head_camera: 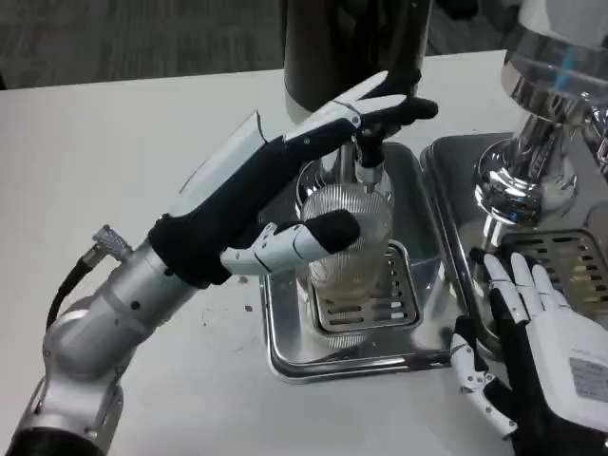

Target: Grasp the cup under the faucet to collect the drink, then remove the cup.

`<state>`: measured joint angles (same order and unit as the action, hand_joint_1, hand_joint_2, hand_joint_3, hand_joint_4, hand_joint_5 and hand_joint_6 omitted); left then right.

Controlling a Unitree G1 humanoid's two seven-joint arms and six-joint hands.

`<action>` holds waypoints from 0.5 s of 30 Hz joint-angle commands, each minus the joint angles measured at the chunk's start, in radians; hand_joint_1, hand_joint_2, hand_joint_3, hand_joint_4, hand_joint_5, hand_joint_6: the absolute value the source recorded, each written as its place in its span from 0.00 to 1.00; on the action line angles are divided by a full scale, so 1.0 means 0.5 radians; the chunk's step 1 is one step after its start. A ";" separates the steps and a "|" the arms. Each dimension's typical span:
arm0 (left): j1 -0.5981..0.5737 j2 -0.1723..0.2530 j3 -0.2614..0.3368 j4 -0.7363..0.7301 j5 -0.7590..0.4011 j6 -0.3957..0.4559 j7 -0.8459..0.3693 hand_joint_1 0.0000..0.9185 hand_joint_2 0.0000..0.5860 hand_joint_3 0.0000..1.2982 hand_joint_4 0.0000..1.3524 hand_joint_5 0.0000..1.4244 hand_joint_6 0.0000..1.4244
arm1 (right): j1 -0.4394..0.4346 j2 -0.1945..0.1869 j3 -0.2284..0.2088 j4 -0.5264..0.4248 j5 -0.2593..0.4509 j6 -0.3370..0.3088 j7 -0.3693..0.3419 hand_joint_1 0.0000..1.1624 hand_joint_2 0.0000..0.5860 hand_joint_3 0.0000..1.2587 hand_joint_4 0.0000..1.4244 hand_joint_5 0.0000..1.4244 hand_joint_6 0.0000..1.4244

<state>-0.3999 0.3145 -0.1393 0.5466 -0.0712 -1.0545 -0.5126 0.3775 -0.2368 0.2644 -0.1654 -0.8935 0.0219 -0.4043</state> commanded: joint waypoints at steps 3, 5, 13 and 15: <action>0.060 0.059 -0.028 -0.047 0.133 -0.060 0.003 0.00 0.27 0.19 0.05 0.14 0.08 | 0.000 0.009 -0.004 0.013 0.025 0.005 -0.005 0.16 0.90 0.07 0.00 0.00 0.06; 0.068 0.069 -0.030 -0.053 0.165 -0.075 0.025 0.00 0.27 0.19 0.06 0.14 0.08 | 0.001 0.008 -0.004 0.012 0.028 0.005 -0.005 0.16 0.90 0.07 0.00 0.00 0.06; 0.100 0.096 -0.059 -0.074 0.270 -0.105 0.087 0.00 0.30 0.20 0.06 0.15 0.09 | 0.001 0.006 -0.003 0.008 0.036 0.010 0.001 0.16 0.90 0.07 0.00 0.00 0.06; 0.105 0.102 -0.066 -0.075 0.289 -0.111 0.099 0.00 0.29 0.20 0.06 0.15 0.09 | 0.000 0.006 -0.005 0.007 0.042 0.010 0.003 0.16 0.90 0.07 0.00 0.00 0.06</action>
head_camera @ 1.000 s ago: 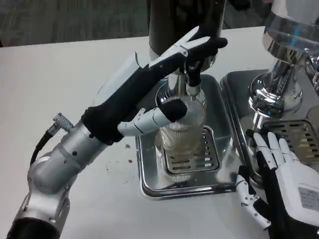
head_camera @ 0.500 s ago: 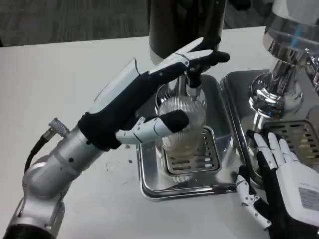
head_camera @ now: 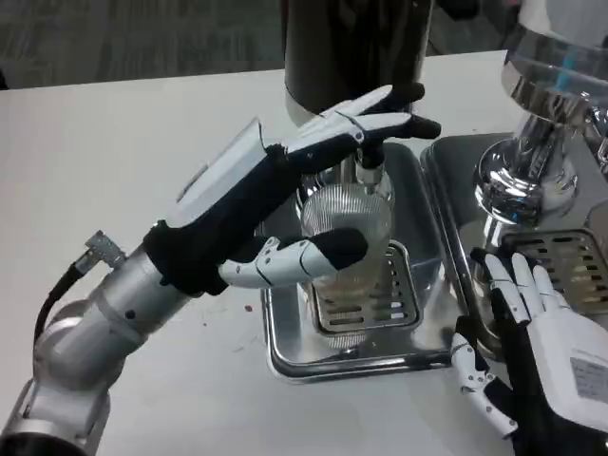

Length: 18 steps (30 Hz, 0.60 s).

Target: Grasp the cup under the faucet to collect the drink, then remove the cup.

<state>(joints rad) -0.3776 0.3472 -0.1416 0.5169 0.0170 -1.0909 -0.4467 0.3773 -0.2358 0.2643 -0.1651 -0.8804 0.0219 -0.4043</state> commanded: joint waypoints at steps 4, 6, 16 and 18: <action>0.068 0.047 -0.081 -0.025 0.154 -0.046 -0.007 0.00 0.29 0.20 0.06 0.15 0.10 | -0.007 0.008 -0.011 0.011 0.026 0.010 -0.003 0.16 0.90 0.07 0.00 0.00 0.06; 0.073 0.051 -0.100 -0.031 0.163 -0.049 -0.002 0.00 0.29 0.20 0.06 0.15 0.10 | -0.016 0.009 -0.012 0.016 0.031 0.010 0.002 0.16 0.90 0.07 0.00 0.00 0.06; 0.106 0.074 -0.152 -0.058 0.202 -0.051 0.037 0.00 0.29 0.21 0.07 0.15 0.10 | -0.033 0.018 -0.019 0.031 0.070 0.004 0.003 0.16 0.90 0.07 0.00 0.00 0.06; 0.105 0.076 -0.151 -0.055 0.204 -0.046 0.049 0.00 0.29 0.21 0.07 0.15 0.10 | -0.040 0.042 -0.054 0.037 0.178 -0.016 0.028 0.16 0.88 0.07 0.00 0.00 0.06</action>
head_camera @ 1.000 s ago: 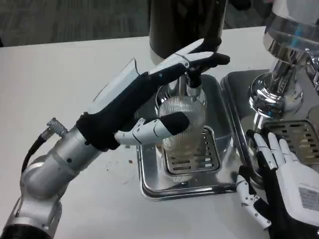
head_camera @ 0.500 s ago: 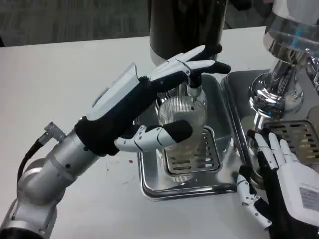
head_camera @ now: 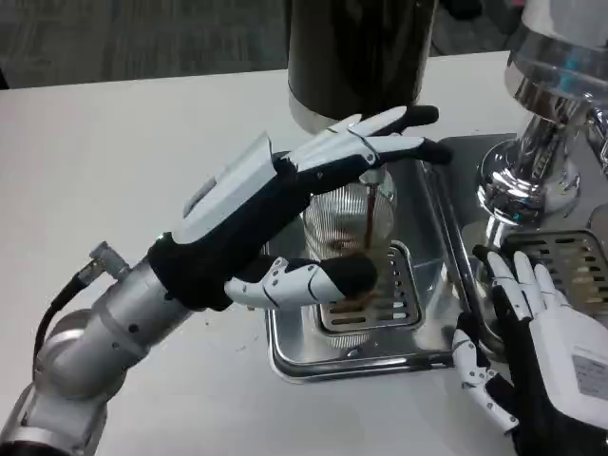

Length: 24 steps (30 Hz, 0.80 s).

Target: Grasp the cup under the faucet to collect the drink, then remove the cup.

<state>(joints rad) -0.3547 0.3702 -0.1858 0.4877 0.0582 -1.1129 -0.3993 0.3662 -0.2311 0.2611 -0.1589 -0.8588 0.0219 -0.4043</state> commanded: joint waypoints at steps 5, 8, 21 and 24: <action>0.053 0.034 -0.075 0.009 0.132 -0.003 -0.026 0.00 0.29 0.21 0.07 0.15 0.11 | -0.030 0.043 -0.098 -0.024 0.309 -0.060 0.081 0.22 0.75 0.04 0.00 0.00 0.07; 0.053 0.035 -0.081 0.010 0.135 -0.002 -0.019 0.00 0.29 0.21 0.07 0.15 0.11 | -0.090 0.049 -0.104 -0.026 0.373 -0.009 0.190 0.24 0.68 0.02 0.00 0.00 0.07; 0.045 0.043 -0.083 0.021 0.151 -0.006 0.031 0.00 0.29 0.21 0.07 0.15 0.11 | -0.370 0.075 -0.107 0.119 0.519 0.053 0.448 0.31 0.44 0.00 0.00 0.00 0.05; 0.044 0.046 -0.078 0.021 0.157 -0.003 0.044 0.00 0.29 0.21 0.07 0.15 0.11 | -0.409 0.087 -0.117 0.159 0.575 0.066 0.498 0.32 0.40 0.00 0.00 0.00 0.03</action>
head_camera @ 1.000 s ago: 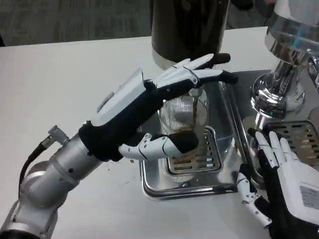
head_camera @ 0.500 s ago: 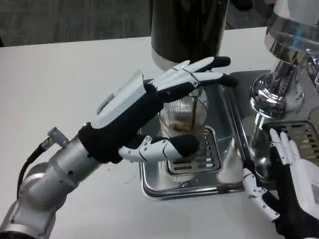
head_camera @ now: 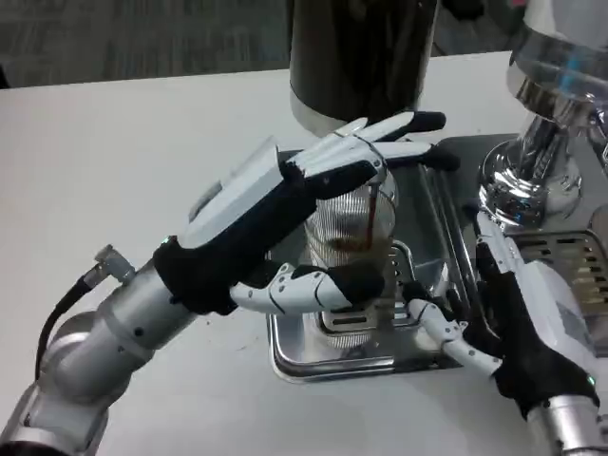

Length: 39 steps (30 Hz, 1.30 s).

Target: Grasp the cup under the faucet to collect the drink, then remove the cup.

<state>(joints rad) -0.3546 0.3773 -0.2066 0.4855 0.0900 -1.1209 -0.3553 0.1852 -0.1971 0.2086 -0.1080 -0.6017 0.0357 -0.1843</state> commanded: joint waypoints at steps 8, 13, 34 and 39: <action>0.058 0.039 -0.020 0.015 0.090 0.019 -0.021 0.00 0.34 0.21 0.08 0.16 0.11 | -0.179 0.012 0.008 0.133 0.055 0.073 0.114 0.35 0.37 0.00 0.00 0.00 0.00; 0.068 0.036 -0.013 0.003 0.100 0.029 -0.005 0.00 0.32 0.22 0.08 0.16 0.11 | -0.289 0.013 0.024 0.209 0.072 0.118 0.165 0.36 0.37 0.00 0.00 0.00 0.00; 0.106 0.046 0.027 -0.074 0.174 0.098 0.080 0.00 0.29 0.22 0.08 0.16 0.10 | -0.452 0.028 0.059 0.336 0.171 0.141 0.264 0.37 0.36 0.00 0.00 0.00 0.00; 0.134 0.049 0.054 -0.111 0.203 0.121 0.117 0.00 0.28 0.21 0.07 0.16 0.09 | -0.445 0.026 0.063 0.336 0.185 0.126 0.262 0.37 0.36 0.00 0.00 0.00 0.00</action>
<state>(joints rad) -0.3226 0.3842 -0.1728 0.4338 0.1411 -1.0764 -0.2830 -0.0324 -0.1822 0.2360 0.0501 -0.5163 0.1040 -0.0581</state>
